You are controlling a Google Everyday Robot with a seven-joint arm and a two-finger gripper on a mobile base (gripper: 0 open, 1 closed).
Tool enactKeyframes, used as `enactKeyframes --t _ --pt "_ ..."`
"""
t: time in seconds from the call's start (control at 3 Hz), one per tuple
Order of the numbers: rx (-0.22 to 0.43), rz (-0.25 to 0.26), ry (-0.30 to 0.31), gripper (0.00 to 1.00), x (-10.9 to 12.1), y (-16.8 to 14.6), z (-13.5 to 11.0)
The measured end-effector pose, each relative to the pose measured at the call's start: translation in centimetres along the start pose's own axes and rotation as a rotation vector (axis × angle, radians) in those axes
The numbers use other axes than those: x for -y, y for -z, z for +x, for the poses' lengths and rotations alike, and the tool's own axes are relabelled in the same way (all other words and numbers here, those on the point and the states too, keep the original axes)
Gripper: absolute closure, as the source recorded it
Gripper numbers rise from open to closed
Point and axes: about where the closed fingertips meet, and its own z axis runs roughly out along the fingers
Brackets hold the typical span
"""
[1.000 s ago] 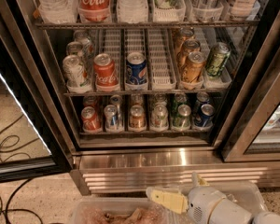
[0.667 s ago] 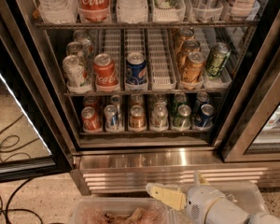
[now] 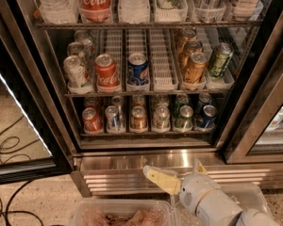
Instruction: Pick green can from bottom shelf of fridge
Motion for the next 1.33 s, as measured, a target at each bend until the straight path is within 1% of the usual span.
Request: enactKeyframes --t 0.33,0.67,1.0,1.33 --pt "-0.001 -0.001 -0.004 0.00 0.0 0.0 0.0" --pt "0.006 0.025 0.016 0.00 0.4 -0.6 -0.4" --pt "0.074 -0.011 -0.007 0.00 -2.6 -3.5 -3.1" --pt "0.159 -0.089 -0.102 0.00 -8.2 -6.3 -4.7"
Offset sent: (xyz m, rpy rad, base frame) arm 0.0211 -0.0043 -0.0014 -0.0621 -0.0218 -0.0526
